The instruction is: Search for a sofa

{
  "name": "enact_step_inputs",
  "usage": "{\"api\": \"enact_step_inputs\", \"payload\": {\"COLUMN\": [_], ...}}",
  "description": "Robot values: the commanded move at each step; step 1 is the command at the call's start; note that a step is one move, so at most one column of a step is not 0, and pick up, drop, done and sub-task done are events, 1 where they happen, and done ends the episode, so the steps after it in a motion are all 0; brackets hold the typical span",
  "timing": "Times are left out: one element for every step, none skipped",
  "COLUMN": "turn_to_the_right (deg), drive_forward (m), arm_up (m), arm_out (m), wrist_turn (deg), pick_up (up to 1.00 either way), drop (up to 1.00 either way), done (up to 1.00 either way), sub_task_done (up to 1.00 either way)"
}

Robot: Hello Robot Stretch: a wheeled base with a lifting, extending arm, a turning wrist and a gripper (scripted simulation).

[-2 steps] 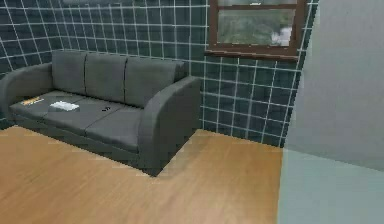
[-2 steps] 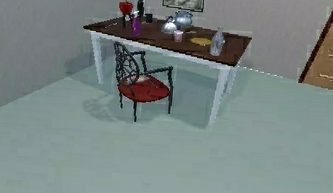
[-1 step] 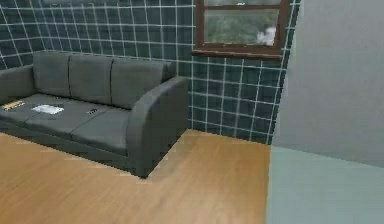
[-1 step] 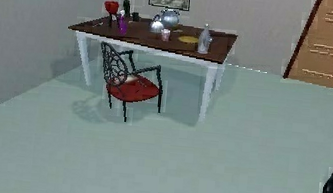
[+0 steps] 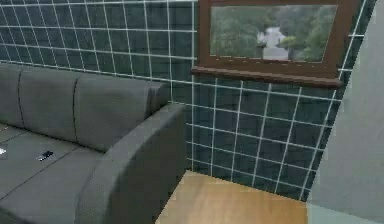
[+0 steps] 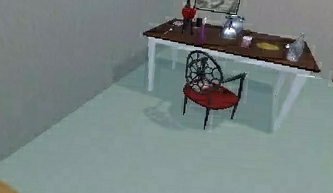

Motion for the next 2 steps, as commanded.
{"api": "enact_step_inputs", "payload": {"turn_to_the_right": [-39.0, 0.0], "drive_forward": [0.00, 0.00], "arm_up": [0.00, 0.00], "arm_out": [0.00, 0.00], "wrist_turn": [0.0, 0.0], "pick_up": [0.00, 0.00], "drop": [0.00, 0.00], "done": [0.00, 1.00], "sub_task_done": [0.00, 0.00]}}
